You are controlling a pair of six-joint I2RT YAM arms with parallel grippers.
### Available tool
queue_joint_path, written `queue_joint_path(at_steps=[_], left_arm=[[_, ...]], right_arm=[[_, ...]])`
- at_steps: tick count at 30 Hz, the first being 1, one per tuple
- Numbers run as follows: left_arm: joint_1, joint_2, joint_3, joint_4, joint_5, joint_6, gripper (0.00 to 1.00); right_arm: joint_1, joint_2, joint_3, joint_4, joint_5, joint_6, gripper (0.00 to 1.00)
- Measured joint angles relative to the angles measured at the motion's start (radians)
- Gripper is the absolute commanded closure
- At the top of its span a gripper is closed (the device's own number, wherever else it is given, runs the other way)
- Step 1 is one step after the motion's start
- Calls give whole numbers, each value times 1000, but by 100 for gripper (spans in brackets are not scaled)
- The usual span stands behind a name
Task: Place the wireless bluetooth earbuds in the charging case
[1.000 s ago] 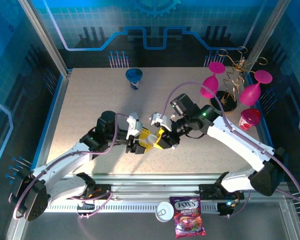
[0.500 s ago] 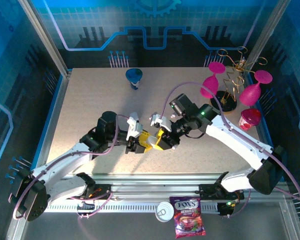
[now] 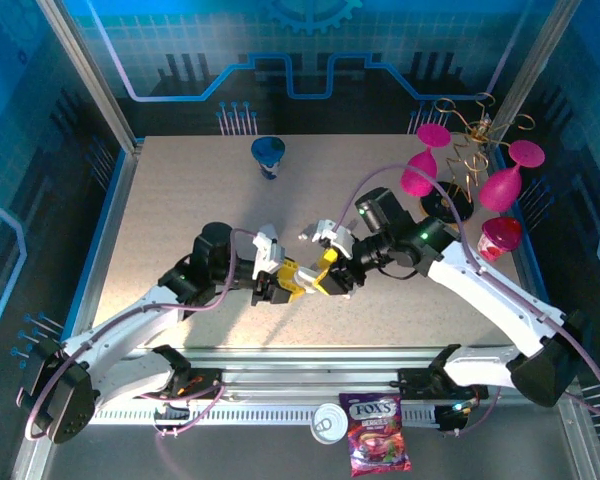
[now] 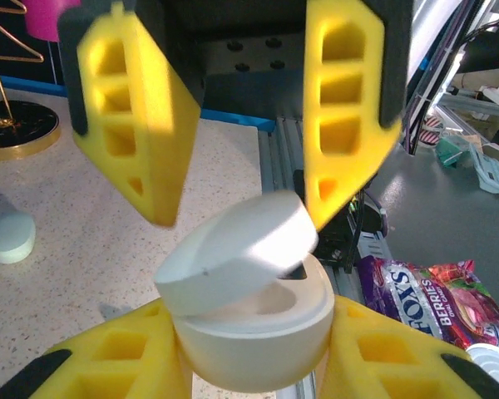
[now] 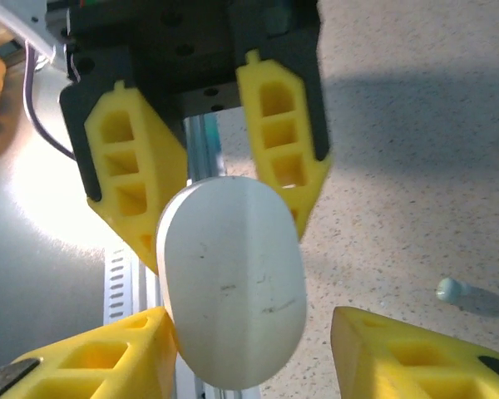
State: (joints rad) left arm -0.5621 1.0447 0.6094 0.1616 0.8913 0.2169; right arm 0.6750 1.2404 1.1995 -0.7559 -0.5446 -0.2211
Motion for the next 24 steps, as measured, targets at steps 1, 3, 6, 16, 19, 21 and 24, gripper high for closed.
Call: queue_joint_path(at_steps=[1, 3, 6, 16, 19, 21, 24], left_arm=[[-3, -2, -3, 2, 12, 0, 73], [-9, -7, -6, 6, 25, 0, 73], [-10, -8, -12, 21, 25, -1, 73], [-10, -2, -32, 138, 22, -20, 73], [-10, 5, -54, 197, 8, -38, 72], [-10, 10, -72, 240, -12, -51, 72], [-7, 16, -106, 315, -46, -72, 73]], right_arm=[[-10, -5, -3, 19, 18, 8, 46], [-28, -6, -7, 51, 40, 22, 44], [-36, -9, -19, 77, 47, 37, 43], [-37, -52, -62, 131, 9, 55, 31], [-42, -89, -91, 164, 5, 70, 21], [-55, -128, -118, 203, 3, 90, 12], [-92, -198, -173, 285, -8, 135, 0]])
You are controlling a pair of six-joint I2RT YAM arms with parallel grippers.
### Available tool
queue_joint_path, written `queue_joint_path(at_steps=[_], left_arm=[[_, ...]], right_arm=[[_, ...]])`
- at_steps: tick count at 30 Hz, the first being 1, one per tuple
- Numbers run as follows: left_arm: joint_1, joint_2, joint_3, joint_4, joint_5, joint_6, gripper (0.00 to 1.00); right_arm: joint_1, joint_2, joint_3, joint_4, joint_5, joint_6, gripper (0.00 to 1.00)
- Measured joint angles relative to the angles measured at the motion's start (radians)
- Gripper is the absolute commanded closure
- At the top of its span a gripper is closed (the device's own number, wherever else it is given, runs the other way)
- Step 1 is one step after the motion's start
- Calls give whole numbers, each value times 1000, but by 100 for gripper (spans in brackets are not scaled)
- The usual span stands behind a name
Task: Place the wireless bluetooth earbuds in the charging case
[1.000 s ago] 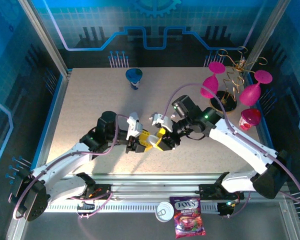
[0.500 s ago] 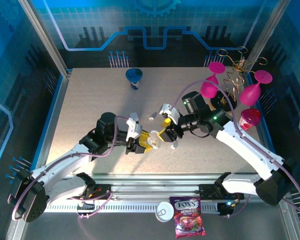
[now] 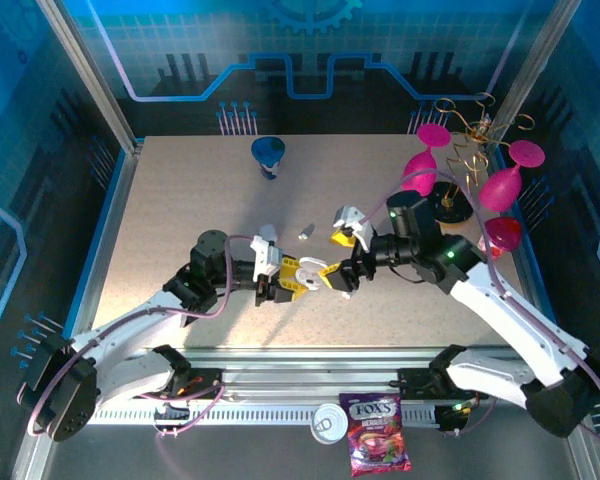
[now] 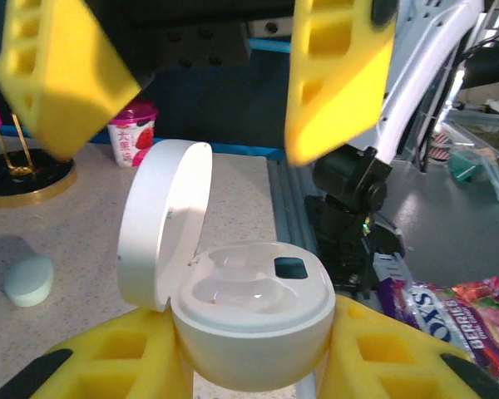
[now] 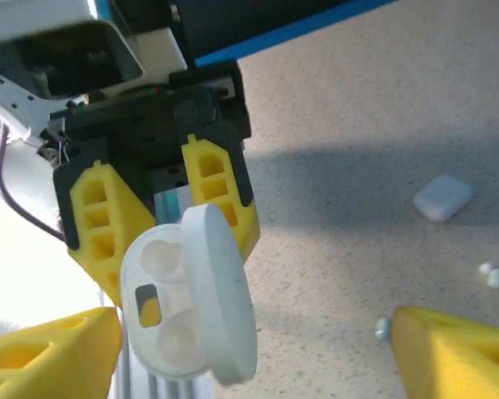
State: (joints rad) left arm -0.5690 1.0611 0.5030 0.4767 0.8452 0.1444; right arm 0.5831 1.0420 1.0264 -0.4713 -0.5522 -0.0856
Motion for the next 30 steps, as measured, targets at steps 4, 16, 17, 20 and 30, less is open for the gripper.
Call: queue_joint_path(at_steps=[4, 16, 17, 20, 30], left_arm=[[20, 16, -35, 97, -34, -39, 73], [47, 19, -49, 240, -60, -94, 73], [47, 19, -49, 244, -60, -95, 72], [47, 19, -49, 247, -60, -95, 73], [47, 10, -49, 242, -60, -94, 72]], right_arm=[[-90, -101, -114, 159, 12, 105, 0], [-304, 39, -225, 251, 210, 403, 13], [-304, 72, -225, 246, 224, 415, 16], [-304, 156, -224, 224, 262, 447, 26], [-245, 356, -180, 90, 340, 462, 46]])
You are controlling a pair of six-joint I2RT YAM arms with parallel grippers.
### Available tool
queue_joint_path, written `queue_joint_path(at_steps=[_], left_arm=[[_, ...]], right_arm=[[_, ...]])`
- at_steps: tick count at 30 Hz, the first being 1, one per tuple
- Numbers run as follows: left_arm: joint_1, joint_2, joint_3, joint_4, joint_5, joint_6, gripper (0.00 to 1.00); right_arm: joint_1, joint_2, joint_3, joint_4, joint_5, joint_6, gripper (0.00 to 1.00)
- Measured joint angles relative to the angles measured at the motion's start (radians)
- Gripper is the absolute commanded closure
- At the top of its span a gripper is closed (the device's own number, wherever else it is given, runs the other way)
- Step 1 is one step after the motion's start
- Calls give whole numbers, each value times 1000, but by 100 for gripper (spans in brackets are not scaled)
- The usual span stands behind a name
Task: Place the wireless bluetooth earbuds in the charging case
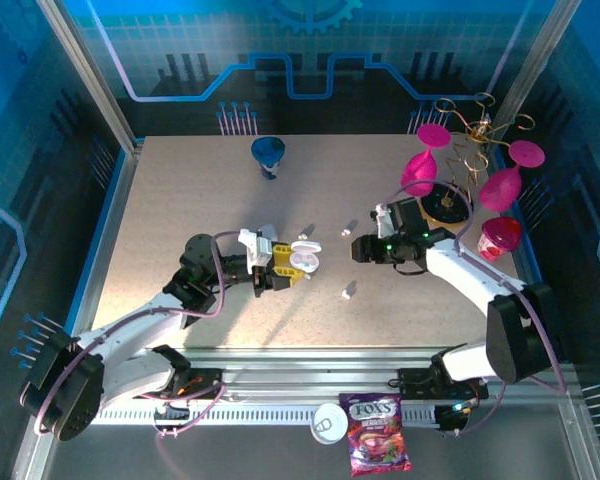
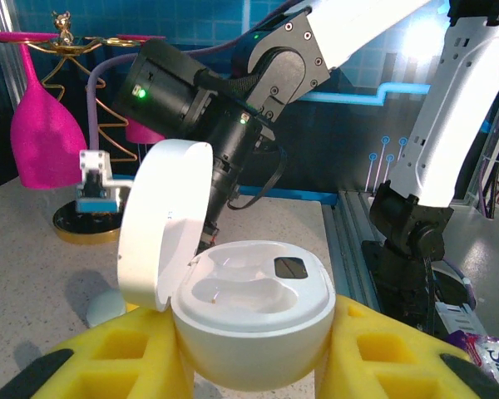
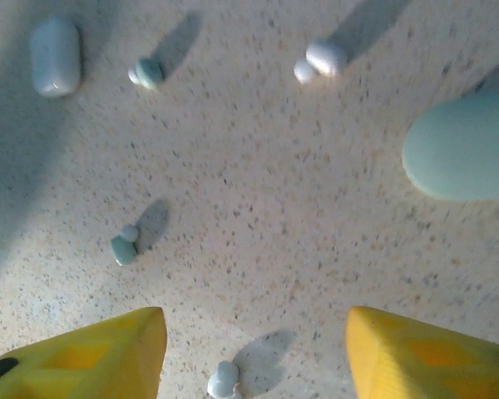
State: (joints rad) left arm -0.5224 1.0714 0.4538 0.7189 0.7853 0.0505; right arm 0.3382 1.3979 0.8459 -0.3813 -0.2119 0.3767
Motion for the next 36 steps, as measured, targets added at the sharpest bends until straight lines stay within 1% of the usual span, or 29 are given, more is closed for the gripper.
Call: queue_joint_path(at_steps=[2, 4, 11, 14, 22, 29, 32, 36], left_arm=[[0, 0, 0, 0, 0, 0, 72], [0, 0, 0, 0, 0, 0, 72], [0, 0, 0, -1, 0, 0, 72], [0, -10, -3, -12, -1, 0, 72], [0, -51, -19, -34, -7, 8, 72], [0, -32, -19, -33, -6, 9, 72], [0, -19, -19, -33, -6, 8, 72], [0, -18, -19, -33, -4, 7, 72]], right_arm=[[17, 18, 0, -19, 8, 0, 50], [24, 35, 0, -26, 19, 2, 51], [36, 189, 126, -49, 71, 5, 52], [59, 241, 175, -60, 83, 0, 51], [174, 253, 187, -128, 106, -6, 51], [309, 253, 154, -193, 180, 61, 54], [340, 269, 150, -220, 223, 92, 57], [354, 292, 150, -245, 274, 111, 59]])
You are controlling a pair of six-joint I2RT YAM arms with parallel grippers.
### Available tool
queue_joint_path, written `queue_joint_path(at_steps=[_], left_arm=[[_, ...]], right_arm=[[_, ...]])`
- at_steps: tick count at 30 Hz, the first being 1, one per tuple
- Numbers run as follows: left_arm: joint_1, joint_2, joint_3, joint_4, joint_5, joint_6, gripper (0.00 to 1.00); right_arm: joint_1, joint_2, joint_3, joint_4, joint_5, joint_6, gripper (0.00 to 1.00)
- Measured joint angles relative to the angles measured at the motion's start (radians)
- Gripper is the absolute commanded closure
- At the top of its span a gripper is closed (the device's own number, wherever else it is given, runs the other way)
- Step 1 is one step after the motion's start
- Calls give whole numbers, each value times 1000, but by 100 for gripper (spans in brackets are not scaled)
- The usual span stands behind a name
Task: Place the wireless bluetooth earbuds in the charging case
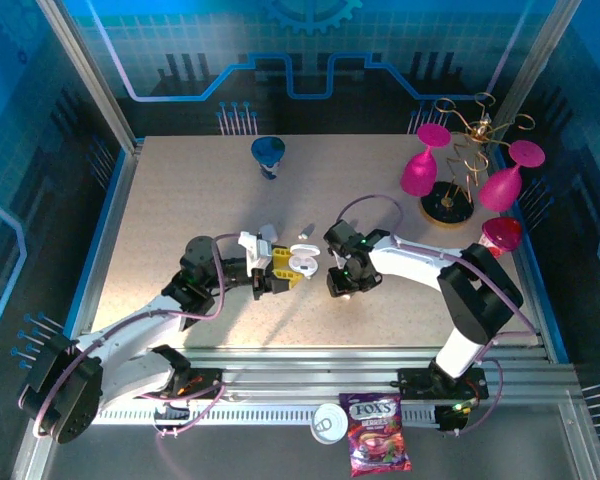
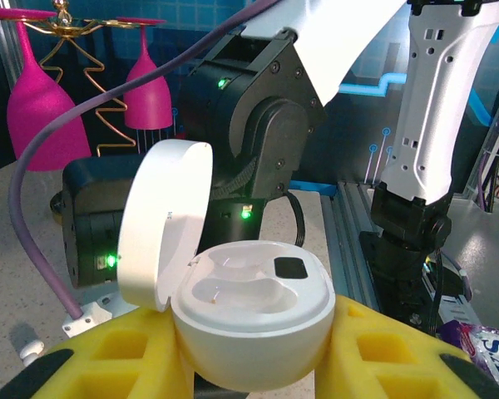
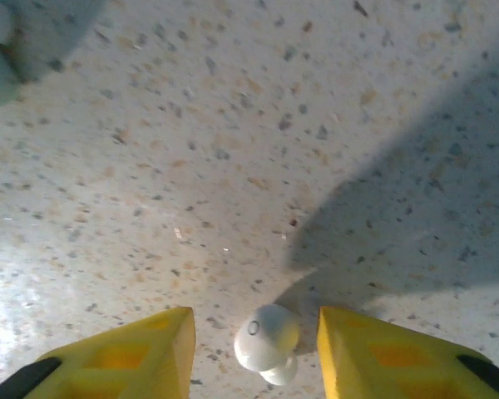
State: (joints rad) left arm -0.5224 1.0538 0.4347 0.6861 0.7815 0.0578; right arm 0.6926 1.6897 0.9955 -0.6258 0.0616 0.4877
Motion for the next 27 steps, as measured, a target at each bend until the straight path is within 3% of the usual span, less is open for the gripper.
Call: queue_joint_path(at_steps=[15, 27], left_arm=[[0, 0, 0, 0, 0, 0, 72], [0, 0, 0, 0, 0, 0, 72]], right_arm=[[3, 21, 1, -56, 74, 10, 66], [45, 22, 59, -113, 166, -2, 63]])
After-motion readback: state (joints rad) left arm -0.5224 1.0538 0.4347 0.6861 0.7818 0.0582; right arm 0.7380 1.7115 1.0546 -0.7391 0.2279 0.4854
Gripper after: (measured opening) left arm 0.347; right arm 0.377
